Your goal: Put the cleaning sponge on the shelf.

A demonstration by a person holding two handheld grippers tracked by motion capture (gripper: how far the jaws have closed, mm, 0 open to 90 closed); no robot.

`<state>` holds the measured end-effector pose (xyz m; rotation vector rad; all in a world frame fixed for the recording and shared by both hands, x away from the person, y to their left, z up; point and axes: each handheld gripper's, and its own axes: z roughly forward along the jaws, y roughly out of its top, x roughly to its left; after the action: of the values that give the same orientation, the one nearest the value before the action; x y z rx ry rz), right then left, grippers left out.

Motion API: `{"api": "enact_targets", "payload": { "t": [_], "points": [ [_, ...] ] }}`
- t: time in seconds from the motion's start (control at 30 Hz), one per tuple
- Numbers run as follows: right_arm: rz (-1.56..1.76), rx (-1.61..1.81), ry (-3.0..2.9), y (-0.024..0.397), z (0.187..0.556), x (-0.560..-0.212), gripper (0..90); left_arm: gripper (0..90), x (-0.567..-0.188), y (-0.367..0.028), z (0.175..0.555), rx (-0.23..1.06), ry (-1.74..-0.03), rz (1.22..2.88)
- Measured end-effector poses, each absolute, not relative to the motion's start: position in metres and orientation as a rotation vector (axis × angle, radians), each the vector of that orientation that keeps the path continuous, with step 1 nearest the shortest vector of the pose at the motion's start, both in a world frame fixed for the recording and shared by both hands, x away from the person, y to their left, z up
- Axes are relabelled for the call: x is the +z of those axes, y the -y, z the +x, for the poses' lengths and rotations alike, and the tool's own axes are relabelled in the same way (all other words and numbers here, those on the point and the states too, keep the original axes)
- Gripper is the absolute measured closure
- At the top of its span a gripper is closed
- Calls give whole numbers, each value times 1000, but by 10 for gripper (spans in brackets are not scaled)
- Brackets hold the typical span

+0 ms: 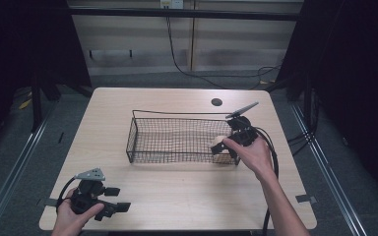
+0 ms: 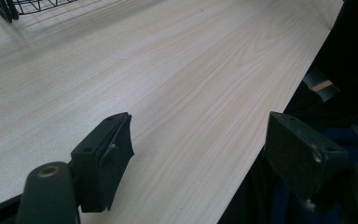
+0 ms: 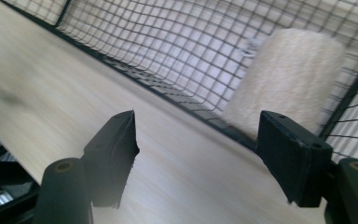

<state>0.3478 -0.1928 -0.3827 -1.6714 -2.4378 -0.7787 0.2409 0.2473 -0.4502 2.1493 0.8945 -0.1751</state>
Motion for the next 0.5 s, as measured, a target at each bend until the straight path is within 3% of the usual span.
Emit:
{"api": "enact_targets", "payload": {
  "t": [0.5],
  "points": [
    [-1594, -815, 2486, 186, 320, -394, 320, 230, -450, -247, 241, -174, -892, 2149]
  ]
}}
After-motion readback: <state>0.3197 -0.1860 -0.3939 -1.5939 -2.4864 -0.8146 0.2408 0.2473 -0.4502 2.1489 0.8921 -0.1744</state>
